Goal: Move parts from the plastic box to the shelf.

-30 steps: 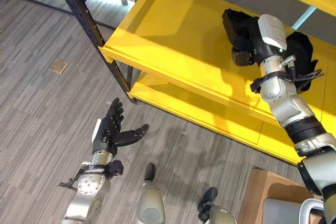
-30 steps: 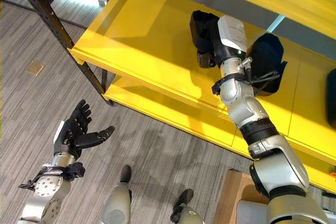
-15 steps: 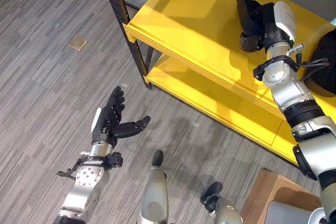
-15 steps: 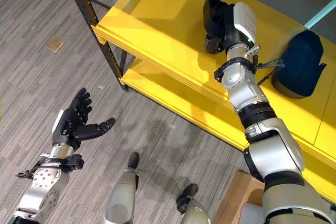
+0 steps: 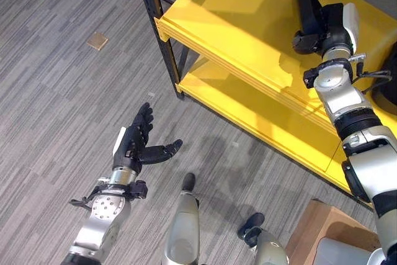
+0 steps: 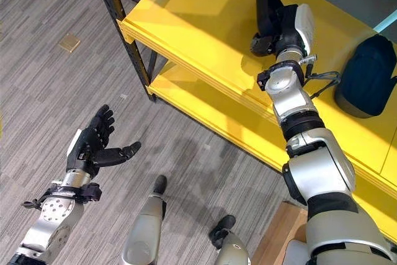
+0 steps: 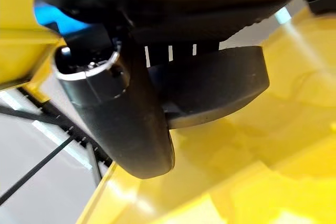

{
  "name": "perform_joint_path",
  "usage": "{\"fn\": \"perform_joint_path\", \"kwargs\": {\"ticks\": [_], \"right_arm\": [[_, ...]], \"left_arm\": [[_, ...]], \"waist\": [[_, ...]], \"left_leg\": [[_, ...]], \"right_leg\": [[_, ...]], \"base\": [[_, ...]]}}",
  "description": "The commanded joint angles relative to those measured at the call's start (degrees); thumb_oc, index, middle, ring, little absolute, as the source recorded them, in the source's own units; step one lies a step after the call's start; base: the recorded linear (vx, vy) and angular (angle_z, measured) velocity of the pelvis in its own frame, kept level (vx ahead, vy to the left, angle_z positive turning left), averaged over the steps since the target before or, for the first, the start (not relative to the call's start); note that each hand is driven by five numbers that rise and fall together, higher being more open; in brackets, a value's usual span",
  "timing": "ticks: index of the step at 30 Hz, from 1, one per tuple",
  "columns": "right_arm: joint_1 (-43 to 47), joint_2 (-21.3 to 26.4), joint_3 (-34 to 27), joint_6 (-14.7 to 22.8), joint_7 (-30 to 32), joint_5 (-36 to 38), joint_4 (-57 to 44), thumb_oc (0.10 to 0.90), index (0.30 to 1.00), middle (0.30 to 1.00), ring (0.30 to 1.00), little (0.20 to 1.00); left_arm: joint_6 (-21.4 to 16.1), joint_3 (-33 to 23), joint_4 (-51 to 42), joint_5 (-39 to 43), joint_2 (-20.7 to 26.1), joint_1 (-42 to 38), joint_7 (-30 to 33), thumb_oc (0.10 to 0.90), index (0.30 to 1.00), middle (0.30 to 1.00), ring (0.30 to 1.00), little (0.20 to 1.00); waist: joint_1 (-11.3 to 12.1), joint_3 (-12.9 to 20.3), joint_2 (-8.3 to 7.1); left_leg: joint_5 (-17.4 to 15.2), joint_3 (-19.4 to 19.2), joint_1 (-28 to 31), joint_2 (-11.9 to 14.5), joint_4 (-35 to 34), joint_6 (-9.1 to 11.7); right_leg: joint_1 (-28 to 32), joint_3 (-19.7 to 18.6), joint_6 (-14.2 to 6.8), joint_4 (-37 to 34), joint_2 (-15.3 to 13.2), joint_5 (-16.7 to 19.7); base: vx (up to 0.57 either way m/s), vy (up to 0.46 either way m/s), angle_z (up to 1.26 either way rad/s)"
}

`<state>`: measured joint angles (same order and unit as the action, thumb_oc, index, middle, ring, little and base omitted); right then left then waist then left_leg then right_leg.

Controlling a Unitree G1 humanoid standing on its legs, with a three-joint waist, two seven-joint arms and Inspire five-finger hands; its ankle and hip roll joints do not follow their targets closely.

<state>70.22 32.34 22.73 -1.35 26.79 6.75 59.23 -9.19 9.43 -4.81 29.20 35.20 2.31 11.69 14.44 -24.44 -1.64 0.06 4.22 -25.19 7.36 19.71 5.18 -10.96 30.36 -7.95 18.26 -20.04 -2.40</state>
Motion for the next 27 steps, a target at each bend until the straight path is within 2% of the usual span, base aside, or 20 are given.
{"fn": "perform_joint_path", "kwargs": {"ticks": [1, 14, 27], "right_arm": [[9.06, 1.31, -1.01, 4.31, 6.37, 1.55, 0.42, 0.400, 0.300, 0.300, 0.300, 0.300], [9.08, 1.80, -1.36, 1.93, 12.15, -5.81, 2.23, 0.400, 0.300, 0.300, 0.300, 0.300], [7.07, 1.69, -4.97, 1.24, 17.53, -8.16, -0.74, 0.400, 0.300, 0.300, 0.300, 0.300]], "left_arm": [[-6.50, -0.46, -7.48, 1.35, 2.41, -3.64, 1.57, 0.900, 1.000, 1.000, 1.000, 1.000], [-7.13, 0.81, -8.35, 0.43, 2.68, -5.21, 2.70, 0.900, 1.000, 1.000, 1.000, 1.000], [-7.35, 1.43, -7.96, -0.73, 2.41, -6.02, 4.20, 0.900, 1.000, 1.000, 1.000, 1.000]], "waist": [[0.09, 2.57, 0.00], [-0.41, 2.07, 0.85], [-1.28, 1.63, 1.48]], "left_leg": [[-3.66, -2.85, 0.40, 1.62, 1.79, -1.43], [-4.07, -2.71, -0.15, 1.12, 2.56, -1.74], [-4.51, -2.57, -1.01, 0.69, 3.44, -2.03]], "right_leg": [[3.54, -5.21, -1.47, 1.82, -0.49, -0.98], [3.30, -5.37, -1.44, 2.07, -0.73, -1.08], [2.60, -5.43, -1.53, 2.60, -0.96, -1.06]], "base": [[0.00, 0.000, 0.00], [0.00, 0.000, 0.00], [0.00, 0.000, 0.00]]}}
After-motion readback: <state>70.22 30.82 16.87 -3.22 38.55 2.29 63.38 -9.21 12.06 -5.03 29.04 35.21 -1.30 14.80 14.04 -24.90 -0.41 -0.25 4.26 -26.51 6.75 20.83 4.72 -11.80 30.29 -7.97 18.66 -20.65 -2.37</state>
